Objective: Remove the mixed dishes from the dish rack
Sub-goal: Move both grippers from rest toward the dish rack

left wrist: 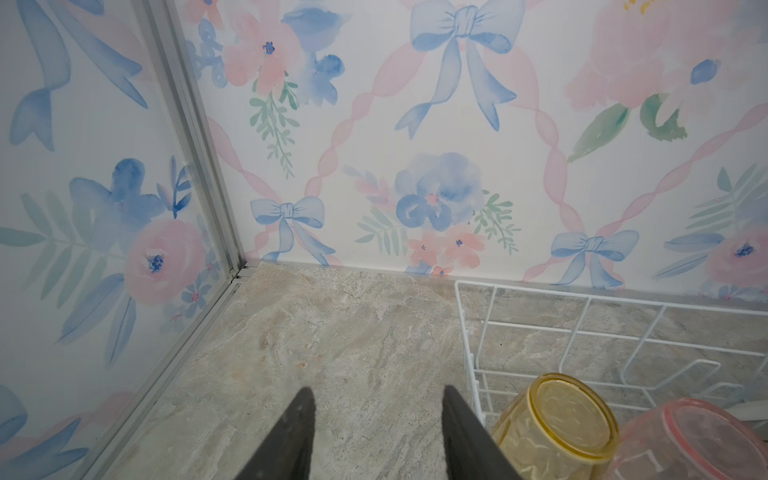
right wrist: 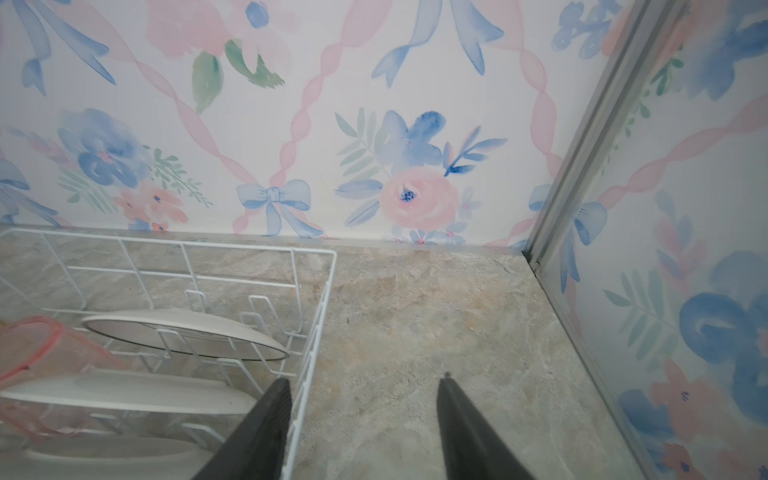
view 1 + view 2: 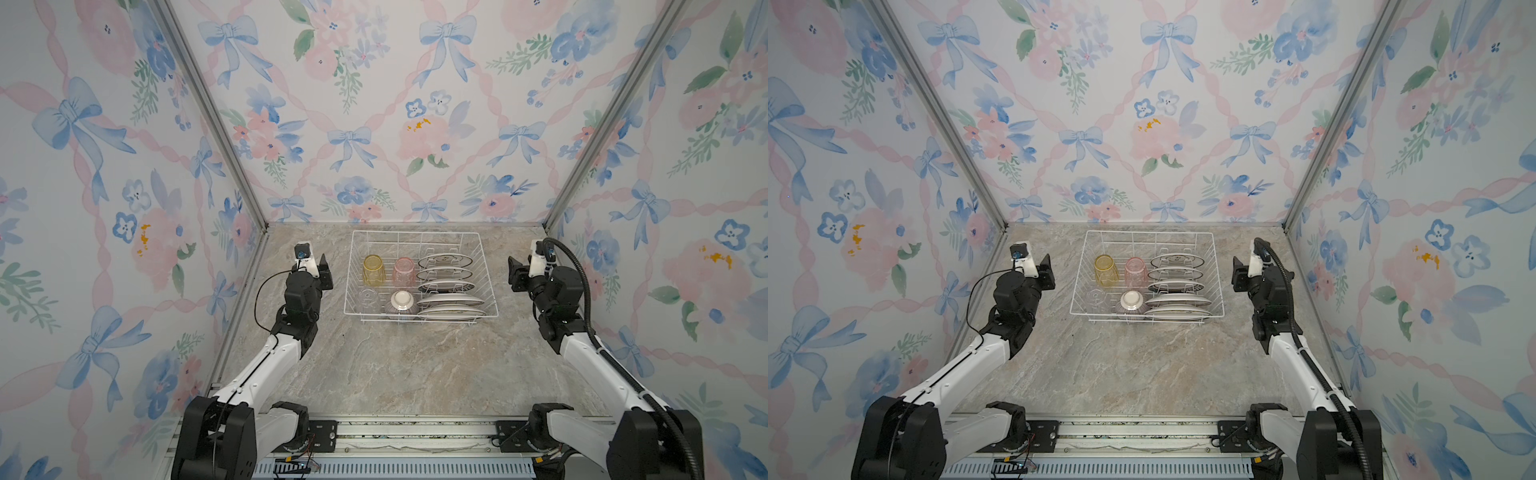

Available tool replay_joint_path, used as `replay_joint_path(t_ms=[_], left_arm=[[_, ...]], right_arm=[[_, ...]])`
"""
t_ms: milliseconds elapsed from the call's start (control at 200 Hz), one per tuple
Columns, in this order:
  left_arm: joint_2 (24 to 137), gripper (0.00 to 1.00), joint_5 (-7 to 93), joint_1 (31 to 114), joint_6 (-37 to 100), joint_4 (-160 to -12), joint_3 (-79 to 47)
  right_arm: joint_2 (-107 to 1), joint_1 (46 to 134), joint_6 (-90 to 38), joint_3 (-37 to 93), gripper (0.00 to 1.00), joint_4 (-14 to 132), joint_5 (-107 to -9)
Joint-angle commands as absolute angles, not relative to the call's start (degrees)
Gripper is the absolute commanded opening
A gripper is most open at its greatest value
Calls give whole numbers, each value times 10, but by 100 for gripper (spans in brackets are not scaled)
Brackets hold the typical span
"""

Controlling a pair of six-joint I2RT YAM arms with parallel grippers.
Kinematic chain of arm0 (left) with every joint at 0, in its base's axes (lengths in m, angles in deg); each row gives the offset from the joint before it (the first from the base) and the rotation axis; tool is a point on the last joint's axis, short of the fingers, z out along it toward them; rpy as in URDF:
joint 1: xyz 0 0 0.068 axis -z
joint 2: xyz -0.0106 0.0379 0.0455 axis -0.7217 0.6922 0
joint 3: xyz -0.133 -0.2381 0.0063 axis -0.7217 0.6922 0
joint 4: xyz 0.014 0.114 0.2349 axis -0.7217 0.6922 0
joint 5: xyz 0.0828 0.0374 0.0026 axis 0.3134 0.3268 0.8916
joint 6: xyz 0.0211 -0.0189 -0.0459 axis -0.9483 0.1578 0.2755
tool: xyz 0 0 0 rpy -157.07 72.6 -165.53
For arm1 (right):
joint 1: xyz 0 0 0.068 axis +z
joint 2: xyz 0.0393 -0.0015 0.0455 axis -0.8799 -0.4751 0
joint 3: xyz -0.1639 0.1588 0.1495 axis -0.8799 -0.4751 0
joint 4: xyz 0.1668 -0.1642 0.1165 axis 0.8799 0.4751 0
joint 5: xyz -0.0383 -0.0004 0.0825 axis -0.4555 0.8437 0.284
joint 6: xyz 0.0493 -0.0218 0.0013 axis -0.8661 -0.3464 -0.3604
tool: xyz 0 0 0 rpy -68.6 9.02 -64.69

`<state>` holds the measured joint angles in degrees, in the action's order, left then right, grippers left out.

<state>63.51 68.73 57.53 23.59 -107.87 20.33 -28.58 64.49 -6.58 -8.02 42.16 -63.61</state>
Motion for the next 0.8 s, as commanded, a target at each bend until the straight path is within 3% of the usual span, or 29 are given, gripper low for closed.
replay_joint_path(t_ms=[0, 120, 460, 795], left_arm=[[656, 49, 641, 580, 302, -932, 159], [702, 45, 585, 591, 321, -896, 100], [802, 42, 561, 625, 321, -861, 18], [830, 42, 555, 625, 326, -860, 12]], right_arm=[[-298, 691, -2, 15, 43, 581, -549], [-357, 729, 37, 97, 33, 646, -521], [-519, 805, 139, 233, 37, 752, -542], [-579, 814, 171, 274, 39, 759, -569]])
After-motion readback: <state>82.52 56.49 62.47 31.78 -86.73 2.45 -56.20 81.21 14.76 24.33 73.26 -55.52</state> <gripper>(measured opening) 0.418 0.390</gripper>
